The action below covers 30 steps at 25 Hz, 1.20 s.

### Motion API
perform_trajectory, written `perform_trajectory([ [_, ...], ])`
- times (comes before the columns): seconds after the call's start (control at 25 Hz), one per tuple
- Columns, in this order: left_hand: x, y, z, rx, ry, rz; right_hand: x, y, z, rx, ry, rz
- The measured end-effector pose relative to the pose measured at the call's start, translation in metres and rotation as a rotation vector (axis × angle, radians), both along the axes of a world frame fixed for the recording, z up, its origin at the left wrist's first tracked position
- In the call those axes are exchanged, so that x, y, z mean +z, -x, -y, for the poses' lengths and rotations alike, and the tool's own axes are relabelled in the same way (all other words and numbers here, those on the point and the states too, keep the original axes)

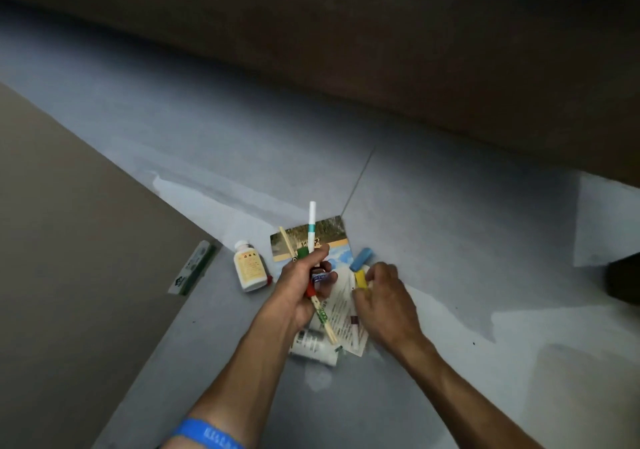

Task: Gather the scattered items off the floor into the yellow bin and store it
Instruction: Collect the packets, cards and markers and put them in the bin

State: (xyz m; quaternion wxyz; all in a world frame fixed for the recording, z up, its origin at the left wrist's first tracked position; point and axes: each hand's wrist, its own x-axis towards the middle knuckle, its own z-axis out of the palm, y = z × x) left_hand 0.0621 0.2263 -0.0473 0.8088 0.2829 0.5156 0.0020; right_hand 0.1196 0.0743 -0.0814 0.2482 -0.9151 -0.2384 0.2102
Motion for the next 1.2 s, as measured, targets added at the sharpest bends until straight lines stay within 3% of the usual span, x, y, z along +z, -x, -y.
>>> perform_trajectory([
  [0.2,0.0,0.0,-0.007,-0.018,-0.08,-0.035,0.0,0.007,-0.003,0.154,0.22,0.032],
  [0.44,-0.003,0.002,-0.007,-0.062,-0.165,-0.129,0.005,-0.011,-0.012,0.133,0.053,0.088],
  [0.56,-0.003,0.0,0.0,-0.098,-0.236,-0.142,-0.006,-0.034,-0.025,0.251,0.153,0.228],
  [0.76,0.007,0.003,-0.003,-0.111,-0.304,-0.133,-0.017,-0.048,-0.023,0.33,0.303,0.29],
  [0.84,0.012,0.001,0.0,-0.089,-0.298,-0.114,-0.007,-0.044,-0.018,0.154,0.164,0.186],
  [0.96,0.028,-0.023,0.028,-0.189,-0.309,-0.038,0.03,-0.04,0.008,-0.237,-0.295,-0.13],
  [1.04,0.047,-0.053,0.072,-0.322,-0.28,0.076,0.071,-0.037,0.045,-0.401,-0.544,-0.218],
  [1.12,0.075,-0.086,0.132,-0.489,-0.242,0.2,0.116,-0.035,0.097,-0.574,-0.738,-0.233],
  [1.2,0.106,-0.114,0.207,-0.674,-0.201,0.331,0.158,-0.034,0.164,-0.746,-0.855,-0.131],
])
